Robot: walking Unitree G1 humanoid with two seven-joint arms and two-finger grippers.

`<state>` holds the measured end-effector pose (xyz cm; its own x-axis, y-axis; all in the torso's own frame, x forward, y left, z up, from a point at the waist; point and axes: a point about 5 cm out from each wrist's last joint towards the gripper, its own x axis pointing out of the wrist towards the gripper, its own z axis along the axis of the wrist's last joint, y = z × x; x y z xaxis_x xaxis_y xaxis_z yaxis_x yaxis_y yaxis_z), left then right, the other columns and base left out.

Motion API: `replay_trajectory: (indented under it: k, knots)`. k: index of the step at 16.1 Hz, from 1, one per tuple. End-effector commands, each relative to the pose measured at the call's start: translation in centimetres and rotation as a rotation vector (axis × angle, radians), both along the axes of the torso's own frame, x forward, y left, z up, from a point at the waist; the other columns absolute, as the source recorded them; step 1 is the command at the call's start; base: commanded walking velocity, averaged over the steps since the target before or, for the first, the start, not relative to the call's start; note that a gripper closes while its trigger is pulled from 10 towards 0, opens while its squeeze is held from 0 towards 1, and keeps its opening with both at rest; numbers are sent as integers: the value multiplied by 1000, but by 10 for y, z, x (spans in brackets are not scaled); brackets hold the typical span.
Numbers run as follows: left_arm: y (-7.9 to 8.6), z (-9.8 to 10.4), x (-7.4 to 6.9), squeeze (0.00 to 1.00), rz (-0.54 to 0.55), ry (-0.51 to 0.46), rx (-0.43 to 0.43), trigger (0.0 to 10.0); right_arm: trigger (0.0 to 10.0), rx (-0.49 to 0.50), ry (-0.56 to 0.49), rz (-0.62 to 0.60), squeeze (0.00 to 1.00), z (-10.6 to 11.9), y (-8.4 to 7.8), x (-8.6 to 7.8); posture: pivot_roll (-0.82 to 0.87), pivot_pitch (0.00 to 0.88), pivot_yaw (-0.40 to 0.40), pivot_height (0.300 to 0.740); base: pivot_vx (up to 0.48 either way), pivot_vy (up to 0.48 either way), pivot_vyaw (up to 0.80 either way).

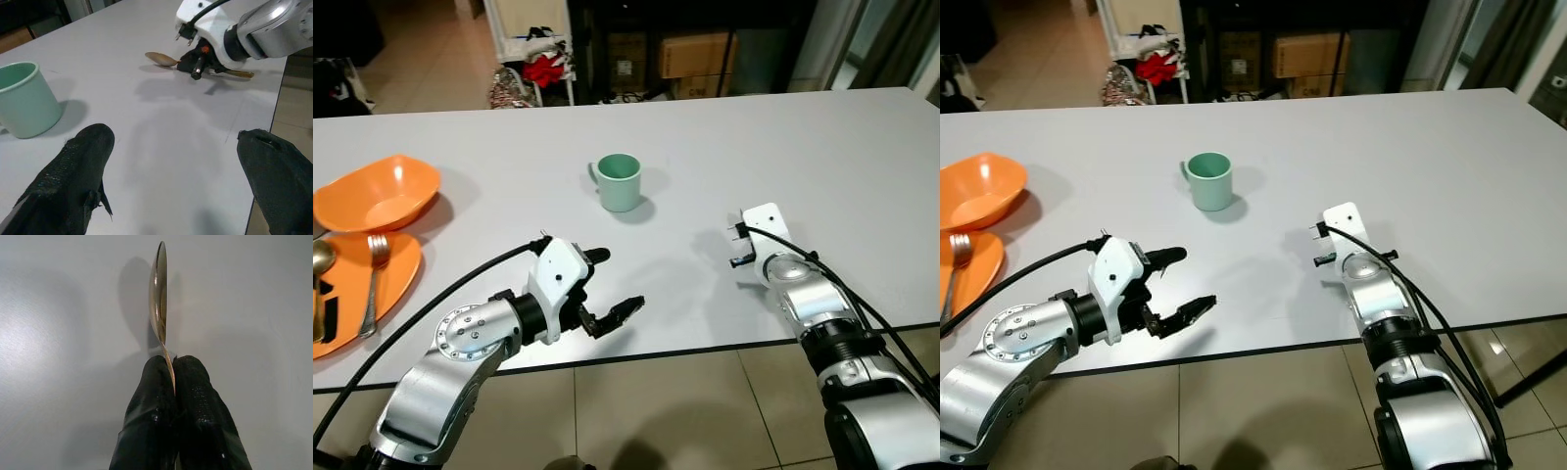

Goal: Setting the table

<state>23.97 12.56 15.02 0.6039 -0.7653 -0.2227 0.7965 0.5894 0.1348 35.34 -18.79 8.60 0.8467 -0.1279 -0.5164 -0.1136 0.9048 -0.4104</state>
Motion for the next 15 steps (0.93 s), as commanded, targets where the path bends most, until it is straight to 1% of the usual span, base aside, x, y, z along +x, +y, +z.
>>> replay_trajectory:
  k: [1, 4, 6, 8, 9, 10, 11, 15]
  knots:
    - [0, 3, -2, 0, -9, -4, 9, 10000, 10000, -8, 3, 15, 0, 0, 3, 2, 60, 0, 38, 740, 0, 0, 0]
    - [0, 3, -4, 0, -13, 8, 14, 10000, 10000, -25, 27, 35, 0, -5, 6, 4, 61, 0, 34, 740, 0, 0, 0]
    - [0, 3, -3, 0, -9, 9, 14, 10000, 10000, 1, 44, 13, 0, -8, 4, 3, 61, 0, 30, 740, 0, 0, 0]
    - [-1, 3, -3, 0, -7, 8, 13, 10000, 10000, -7, 69, 17, 0, -10, 2, 2, 60, 0, 26, 740, 0, 0, 0]
    - [-1, 4, -3, 0, -6, 8, 13, 10000, 10000, -6, 78, 18, 337, -11, 2, 2, 59, 0, 26, 740, 0, 0, 0]
    - [-1, 4, -3, 0, -5, 9, 12, 10000, 10000, 1, 83, 19, 894, -12, 2, 2, 59, 0, 25, 740, 0, 0, 0]
    - [-1, 4, -3, 0, -5, 11, 12, 10000, 10000, 7, 84, 20, 1000, -12, 2, 2, 58, 0, 25, 740, 0, 0, 0]
    - [-2, 3, -2, 0, -7, 13, 12, 10000, 10000, 16, 82, 29, 1000, -11, 4, 4, 57, 0, 23, 740, 0, 0, 0]
